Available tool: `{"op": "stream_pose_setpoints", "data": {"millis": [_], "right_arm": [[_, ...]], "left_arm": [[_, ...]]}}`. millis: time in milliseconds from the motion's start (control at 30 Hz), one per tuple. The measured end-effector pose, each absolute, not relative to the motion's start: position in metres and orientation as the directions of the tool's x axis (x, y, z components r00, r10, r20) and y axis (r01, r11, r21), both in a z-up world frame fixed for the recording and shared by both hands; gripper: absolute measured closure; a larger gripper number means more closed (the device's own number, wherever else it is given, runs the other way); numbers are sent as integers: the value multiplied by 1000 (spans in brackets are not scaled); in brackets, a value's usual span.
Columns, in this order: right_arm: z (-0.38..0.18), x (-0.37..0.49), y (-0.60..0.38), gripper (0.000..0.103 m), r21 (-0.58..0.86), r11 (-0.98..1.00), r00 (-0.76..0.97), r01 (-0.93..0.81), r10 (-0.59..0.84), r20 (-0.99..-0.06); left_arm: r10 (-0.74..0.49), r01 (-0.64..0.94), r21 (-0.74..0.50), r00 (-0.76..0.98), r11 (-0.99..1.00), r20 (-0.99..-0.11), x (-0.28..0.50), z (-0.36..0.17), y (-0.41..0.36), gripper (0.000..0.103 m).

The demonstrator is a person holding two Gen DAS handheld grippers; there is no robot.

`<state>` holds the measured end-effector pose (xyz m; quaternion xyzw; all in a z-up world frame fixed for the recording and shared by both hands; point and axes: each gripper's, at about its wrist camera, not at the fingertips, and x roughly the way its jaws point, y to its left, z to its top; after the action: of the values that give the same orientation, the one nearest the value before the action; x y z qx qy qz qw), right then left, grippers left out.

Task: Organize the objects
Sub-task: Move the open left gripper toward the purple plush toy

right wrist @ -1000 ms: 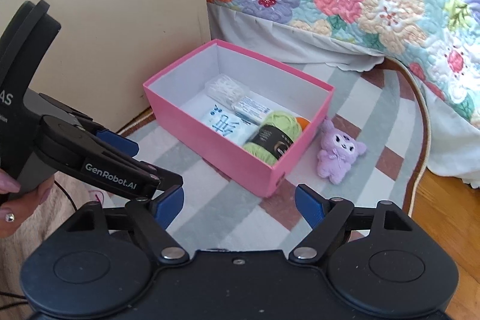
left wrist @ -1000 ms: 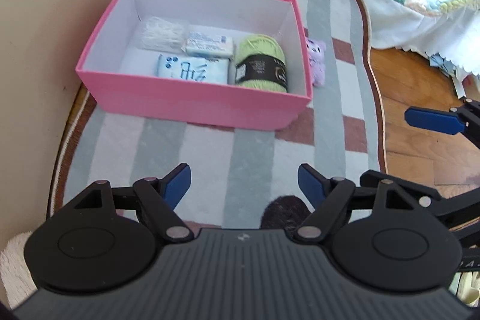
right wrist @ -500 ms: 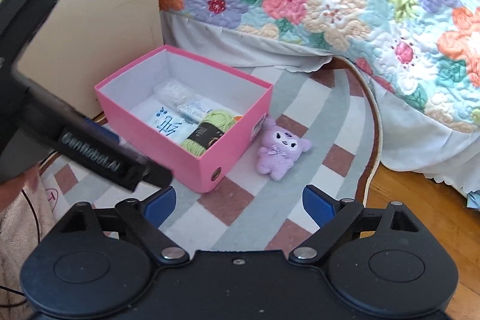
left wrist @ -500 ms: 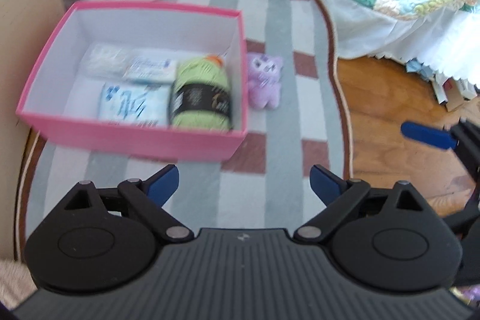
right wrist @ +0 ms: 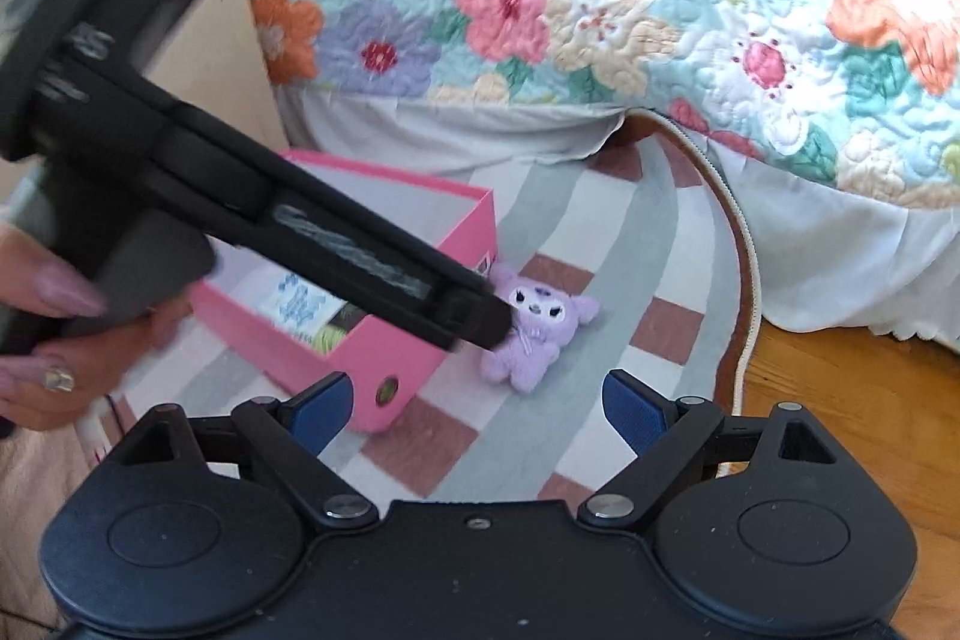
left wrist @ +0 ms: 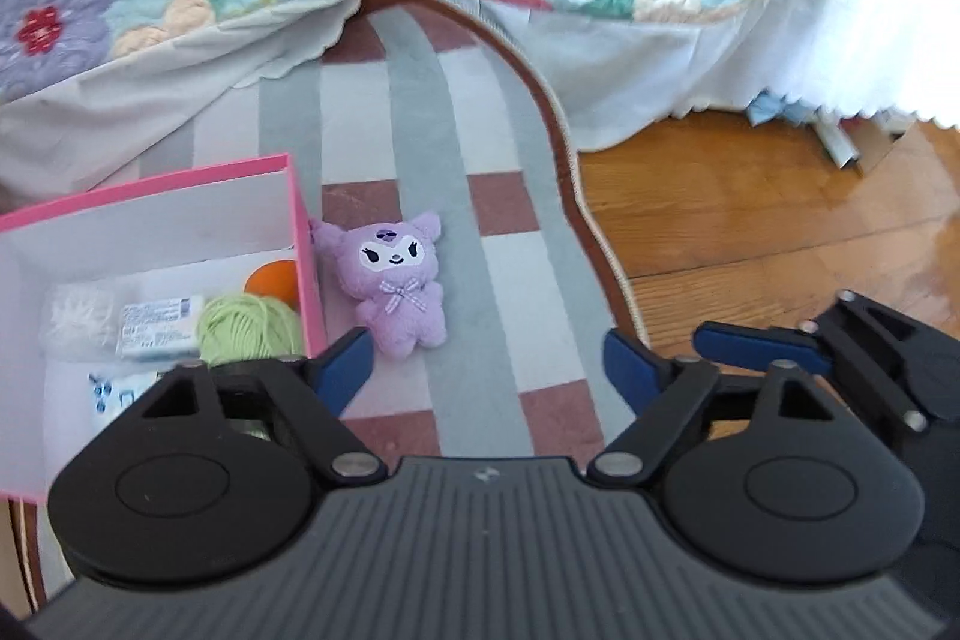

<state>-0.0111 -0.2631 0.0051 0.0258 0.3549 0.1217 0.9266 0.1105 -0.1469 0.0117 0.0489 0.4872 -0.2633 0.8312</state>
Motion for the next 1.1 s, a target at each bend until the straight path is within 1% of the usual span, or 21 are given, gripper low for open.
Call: {"op": "stream_pose_setpoints", "data": {"millis": [33,67,133,200,267,300,333,367,467,533,667,767,833,967,1100], "right_arm": [[4,-9,-265,11,140,971,722,-194,238,-649],[2,-7,-265,11,135,975,722,-174,220,-656],[-1,-2,-263,11,110,980,719,-166,197,-667],[-5,2,-259,11,92,976,721,-197,207,-661],[-13,9,-257,11,83,973,723,-216,217,-656],[-18,15,-256,11,85,972,723,-219,220,-655],[-24,21,-256,12,94,971,721,-220,227,-655],[-31,28,-256,13,109,970,715,-216,233,-659],[-51,49,-259,17,193,962,677,-195,274,-683],[-60,58,-259,22,231,951,661,-207,310,-683],[-77,72,-259,23,207,960,668,-190,281,-689],[-91,86,-264,29,236,957,666,-167,286,-689],[-99,93,-265,42,240,957,654,-163,287,-700],[-110,102,-258,43,202,965,664,-167,262,-701],[-123,108,-258,41,201,974,669,-109,221,-709]], "left_arm": [[-376,485,-168,371,858,-849,117,7,-153,43],[-354,482,-155,355,862,-865,123,3,-158,49],[-334,496,-141,327,857,-884,135,-3,-168,49],[-325,506,-132,315,852,-892,143,-9,-173,51],[-321,517,-129,301,846,-898,150,-17,-178,57],[-306,516,-117,298,849,-904,155,-23,-181,63],[-298,512,-112,296,851,-907,158,-27,-182,68],[-297,512,-115,291,852,-909,161,-32,-183,68],[-298,512,-115,291,851,-909,171,-41,-186,73],[-286,528,-89,305,845,-908,178,-45,-192,79],[-268,549,-61,305,834,-914,189,-51,-198,80],[-258,534,-66,293,843,-921,197,-57,-197,80],[-252,515,-73,286,854,-924,200,-61,-195,82],[-289,501,-121,273,857,-918,201,-63,-192,83],[-309,487,-138,290,863,-906,201,-61,-192,83]]}}
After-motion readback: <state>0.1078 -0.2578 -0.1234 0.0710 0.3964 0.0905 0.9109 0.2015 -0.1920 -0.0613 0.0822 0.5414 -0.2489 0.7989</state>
